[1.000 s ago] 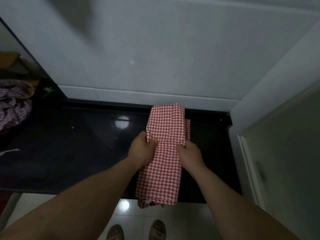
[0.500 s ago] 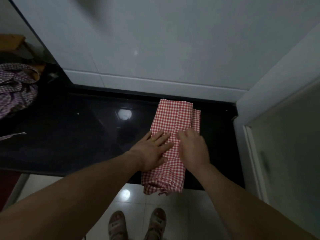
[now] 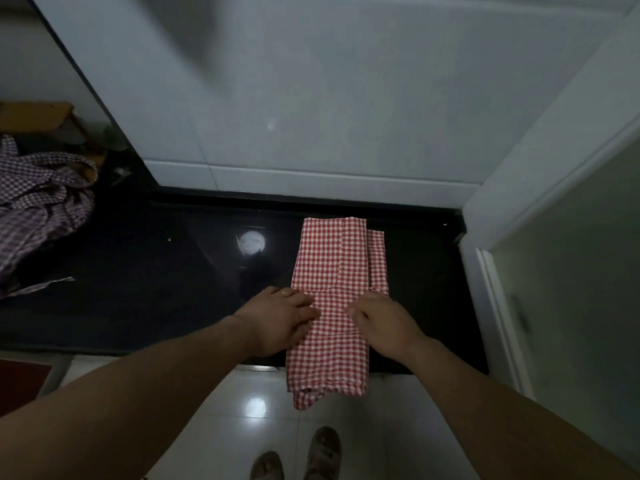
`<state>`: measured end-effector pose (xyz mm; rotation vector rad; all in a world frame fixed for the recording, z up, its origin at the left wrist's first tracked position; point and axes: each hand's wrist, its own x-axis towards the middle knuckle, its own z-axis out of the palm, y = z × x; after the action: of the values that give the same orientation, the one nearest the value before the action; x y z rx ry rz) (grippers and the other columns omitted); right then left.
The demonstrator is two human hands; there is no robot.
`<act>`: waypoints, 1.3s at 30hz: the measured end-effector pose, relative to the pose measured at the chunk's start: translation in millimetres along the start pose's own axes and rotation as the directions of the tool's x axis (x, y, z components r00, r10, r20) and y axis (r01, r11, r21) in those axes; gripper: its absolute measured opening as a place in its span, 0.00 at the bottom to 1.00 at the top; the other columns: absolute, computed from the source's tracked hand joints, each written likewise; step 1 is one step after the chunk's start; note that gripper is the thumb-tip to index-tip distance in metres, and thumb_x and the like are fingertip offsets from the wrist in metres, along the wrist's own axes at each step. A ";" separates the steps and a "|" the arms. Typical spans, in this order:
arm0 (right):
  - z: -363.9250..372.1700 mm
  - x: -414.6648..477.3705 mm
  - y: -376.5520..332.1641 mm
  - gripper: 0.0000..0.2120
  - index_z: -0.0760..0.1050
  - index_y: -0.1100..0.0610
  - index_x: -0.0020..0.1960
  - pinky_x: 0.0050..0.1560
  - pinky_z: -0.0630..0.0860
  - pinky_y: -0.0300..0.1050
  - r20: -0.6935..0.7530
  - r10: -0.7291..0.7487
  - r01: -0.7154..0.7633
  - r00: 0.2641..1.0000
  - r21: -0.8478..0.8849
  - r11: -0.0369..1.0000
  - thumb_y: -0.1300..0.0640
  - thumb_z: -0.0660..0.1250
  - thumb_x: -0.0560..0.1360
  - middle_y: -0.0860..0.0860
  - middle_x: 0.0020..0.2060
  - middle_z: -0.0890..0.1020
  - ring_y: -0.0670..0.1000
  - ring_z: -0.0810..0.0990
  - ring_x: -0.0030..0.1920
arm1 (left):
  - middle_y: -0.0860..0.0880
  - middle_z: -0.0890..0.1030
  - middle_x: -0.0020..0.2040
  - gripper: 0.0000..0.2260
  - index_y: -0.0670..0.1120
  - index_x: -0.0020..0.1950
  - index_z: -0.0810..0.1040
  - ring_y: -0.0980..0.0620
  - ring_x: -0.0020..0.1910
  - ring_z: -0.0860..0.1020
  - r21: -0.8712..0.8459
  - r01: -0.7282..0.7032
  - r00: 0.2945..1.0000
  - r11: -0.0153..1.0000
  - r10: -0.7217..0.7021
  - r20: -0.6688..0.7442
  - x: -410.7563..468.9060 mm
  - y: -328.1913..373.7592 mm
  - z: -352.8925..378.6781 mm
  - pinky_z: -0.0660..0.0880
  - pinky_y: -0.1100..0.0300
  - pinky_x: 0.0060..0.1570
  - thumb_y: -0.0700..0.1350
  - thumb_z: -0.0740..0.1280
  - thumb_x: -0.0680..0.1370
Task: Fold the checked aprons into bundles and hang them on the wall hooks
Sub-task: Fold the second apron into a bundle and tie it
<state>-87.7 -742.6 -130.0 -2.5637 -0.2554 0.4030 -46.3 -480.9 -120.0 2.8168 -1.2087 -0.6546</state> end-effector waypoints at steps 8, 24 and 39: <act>-40.8 59.4 5.7 0.34 0.72 0.55 0.67 0.57 0.81 0.53 -0.124 0.595 -0.495 0.794 0.435 0.752 0.33 0.69 0.72 0.55 0.62 0.78 0.54 0.81 0.57 | 0.49 0.73 0.64 0.16 0.51 0.69 0.73 0.49 0.61 0.75 -0.597 0.261 0.826 0.758 -0.496 -0.268 61.4 -11.8 -31.1 0.75 0.48 0.63 0.56 0.62 0.84; -78.7 144.1 18.3 0.11 0.84 0.57 0.50 0.44 0.82 0.45 0.253 0.395 -0.452 0.883 0.682 0.575 0.68 0.76 0.70 0.54 0.47 0.88 0.51 0.86 0.45 | 0.51 0.86 0.59 0.16 0.50 0.62 0.83 0.50 0.59 0.83 -0.924 0.319 0.899 0.213 -0.376 0.224 117.4 -70.2 -57.9 0.74 0.50 0.68 0.42 0.75 0.75; -93.0 144.8 10.4 0.19 0.84 0.55 0.59 0.63 0.79 0.50 0.257 0.070 -0.234 0.964 0.694 0.681 0.65 0.79 0.70 0.51 0.54 0.88 0.52 0.86 0.56 | 0.62 0.82 0.50 0.06 0.54 0.59 0.82 0.71 0.48 0.79 -0.853 0.077 0.915 0.516 -0.377 -0.145 102.3 -57.9 -76.4 0.73 0.74 0.49 0.47 0.70 0.82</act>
<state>80.1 -758.0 -93.3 -1.7537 0.0546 0.6859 85.5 -523.0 -98.1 2.0946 -0.2741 -0.5411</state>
